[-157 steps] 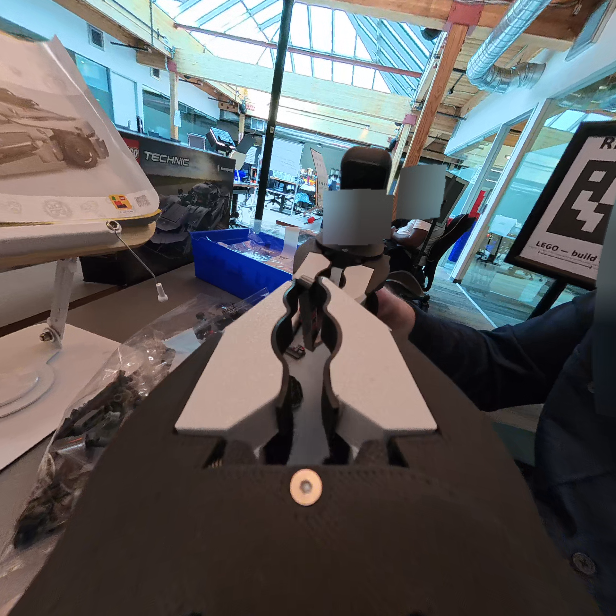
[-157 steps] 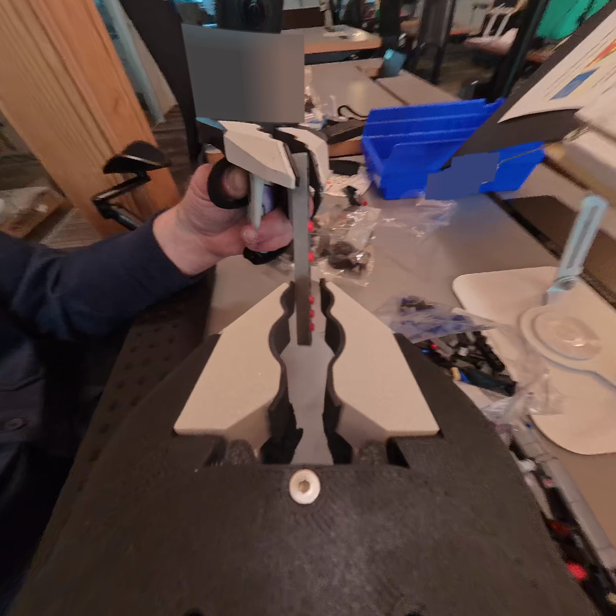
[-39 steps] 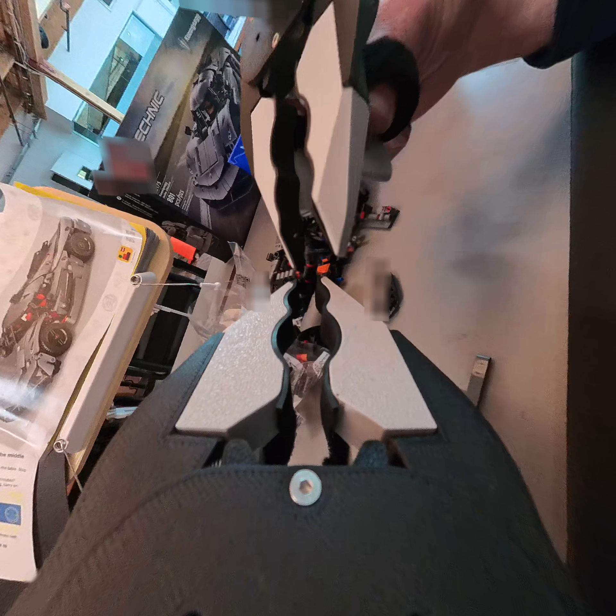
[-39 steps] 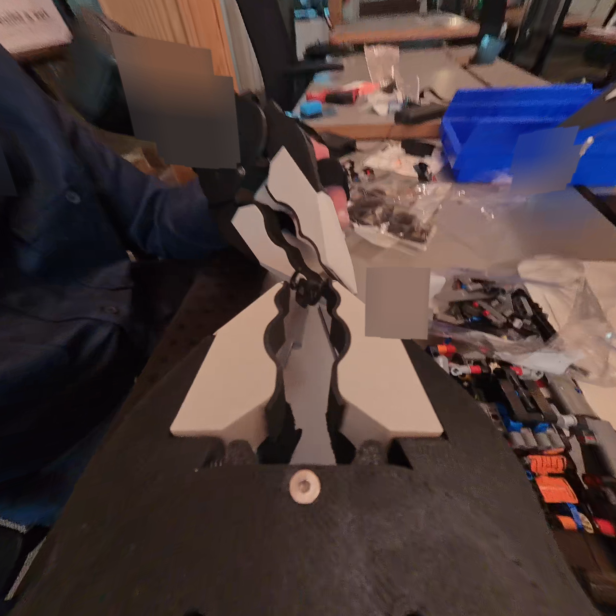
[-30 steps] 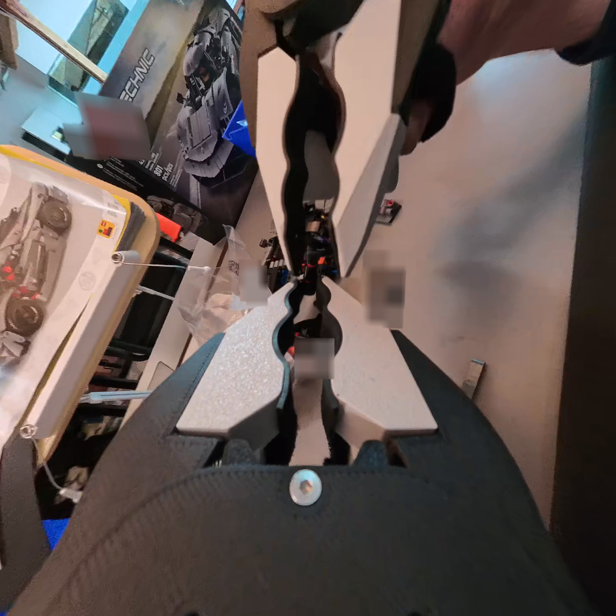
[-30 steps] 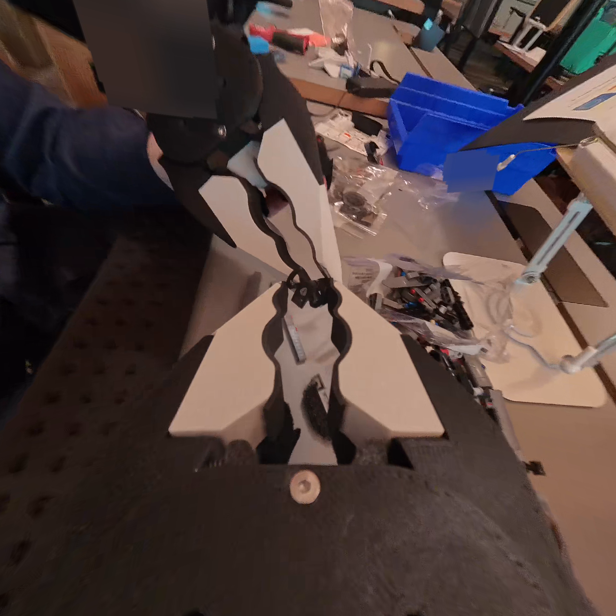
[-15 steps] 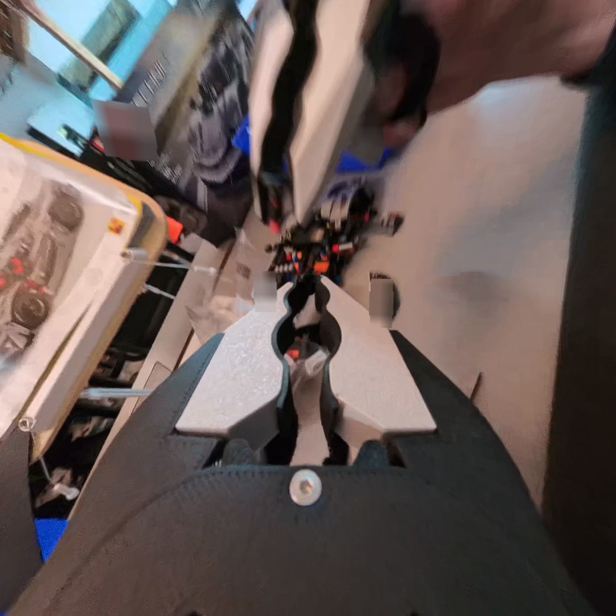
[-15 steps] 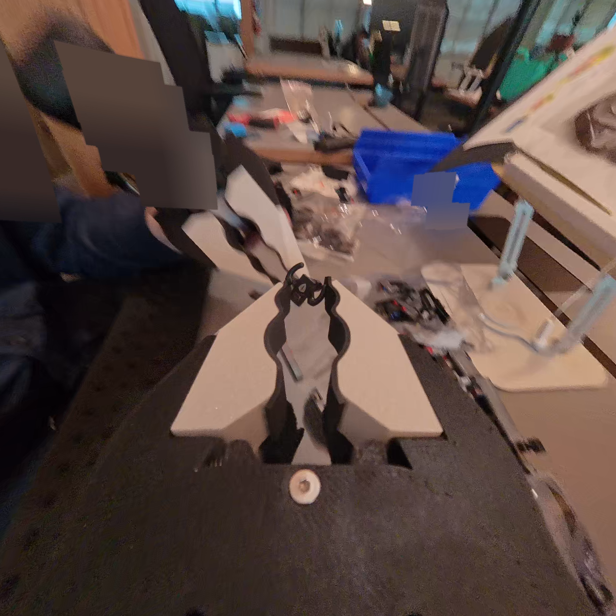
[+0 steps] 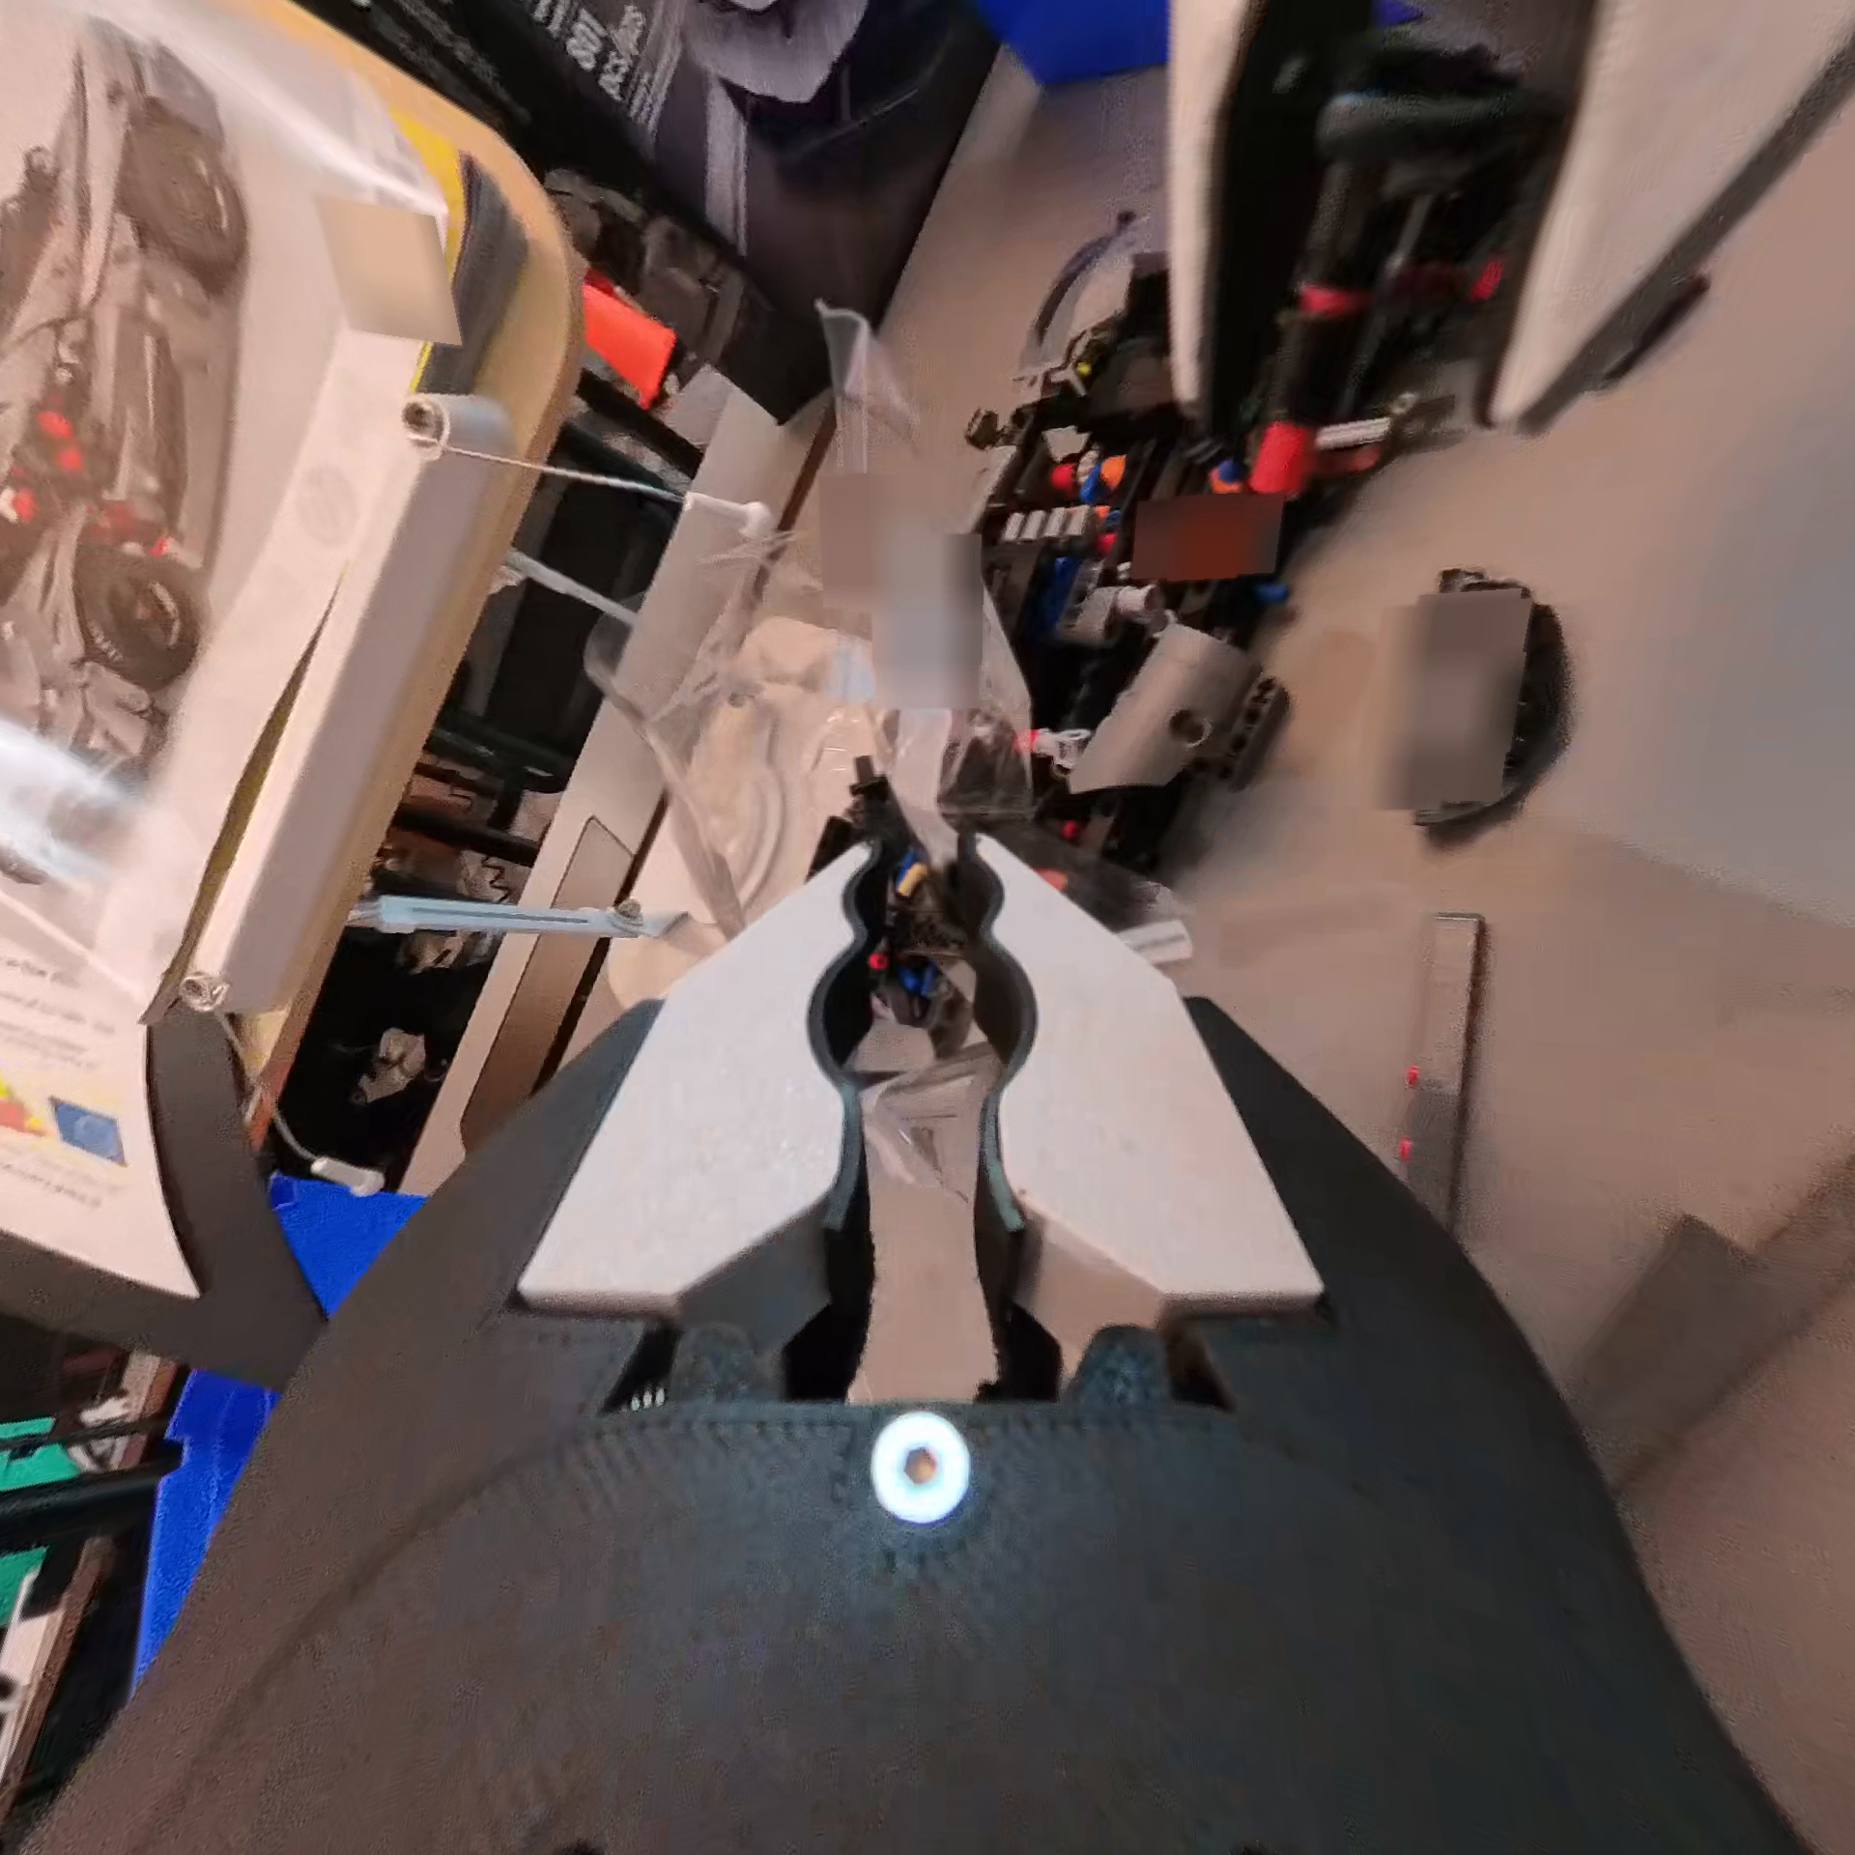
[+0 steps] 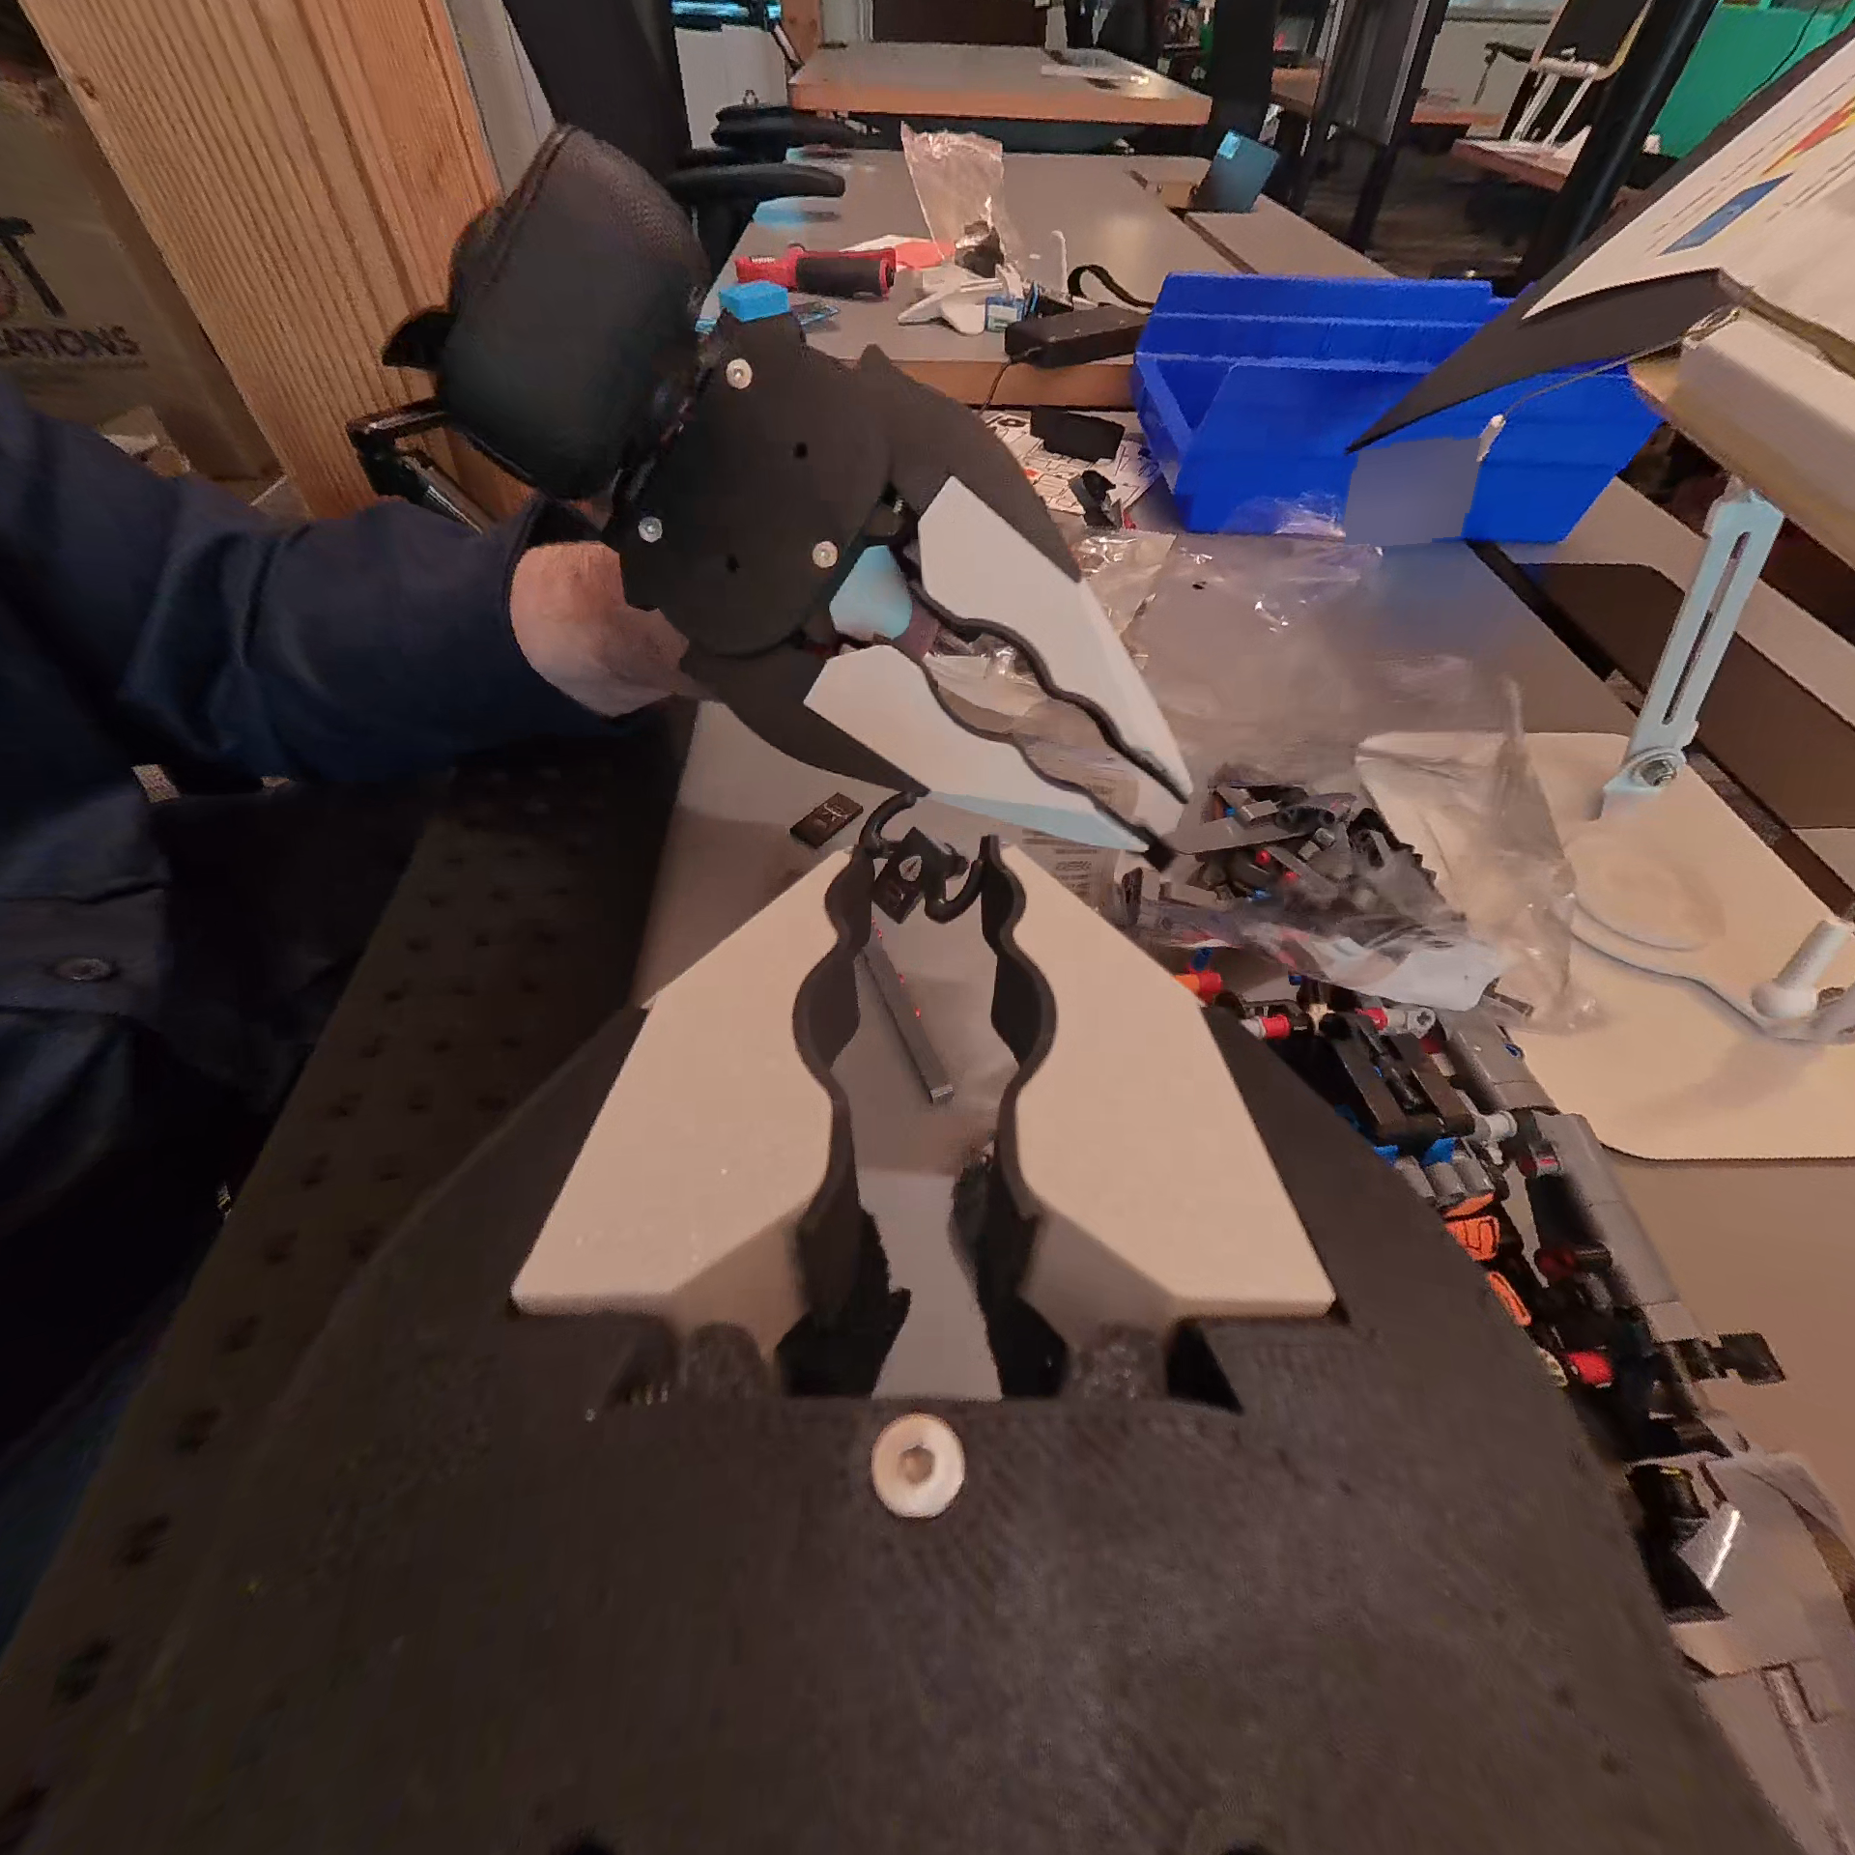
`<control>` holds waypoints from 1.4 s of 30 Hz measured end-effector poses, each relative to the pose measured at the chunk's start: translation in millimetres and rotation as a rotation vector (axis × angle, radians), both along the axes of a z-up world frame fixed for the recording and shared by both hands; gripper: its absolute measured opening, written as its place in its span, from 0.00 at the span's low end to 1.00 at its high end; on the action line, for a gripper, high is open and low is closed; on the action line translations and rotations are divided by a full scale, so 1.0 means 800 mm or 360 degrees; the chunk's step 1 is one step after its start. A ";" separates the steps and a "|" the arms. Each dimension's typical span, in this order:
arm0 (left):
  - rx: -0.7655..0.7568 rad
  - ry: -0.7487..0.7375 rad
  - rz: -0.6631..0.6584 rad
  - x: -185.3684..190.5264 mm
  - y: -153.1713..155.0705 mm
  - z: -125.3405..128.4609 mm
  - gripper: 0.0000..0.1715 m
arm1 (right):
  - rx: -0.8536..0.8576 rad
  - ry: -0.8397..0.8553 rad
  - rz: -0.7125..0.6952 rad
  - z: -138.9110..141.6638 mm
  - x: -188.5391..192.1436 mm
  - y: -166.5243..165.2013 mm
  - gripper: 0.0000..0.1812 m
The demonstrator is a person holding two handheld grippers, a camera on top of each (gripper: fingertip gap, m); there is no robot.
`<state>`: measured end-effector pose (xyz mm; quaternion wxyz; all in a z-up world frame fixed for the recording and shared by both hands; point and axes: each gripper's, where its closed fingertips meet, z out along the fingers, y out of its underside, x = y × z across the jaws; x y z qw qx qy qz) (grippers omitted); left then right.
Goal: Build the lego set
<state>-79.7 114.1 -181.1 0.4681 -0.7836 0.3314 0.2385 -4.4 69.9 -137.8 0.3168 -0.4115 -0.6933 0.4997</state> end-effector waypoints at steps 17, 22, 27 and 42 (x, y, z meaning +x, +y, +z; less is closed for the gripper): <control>0.0411 -0.0178 -0.0570 0.089 -0.038 0.071 0.09 | -0.0486 0.0086 0.0167 0.026 0.003 -0.002 0.11; 0.0390 -0.0144 -0.0582 0.097 -0.037 0.066 0.09 | -0.0525 0.0094 0.0172 0.025 -0.001 -0.003 0.11; 0.0402 -0.0133 -0.0551 0.094 -0.038 0.068 0.01 | -0.0526 0.0115 0.0153 0.027 -0.003 -0.002 0.11; 0.0346 0.0106 -0.0413 0.087 -0.032 0.056 0.00 | -0.0418 0.0051 0.0062 0.017 -0.008 0.001 0.10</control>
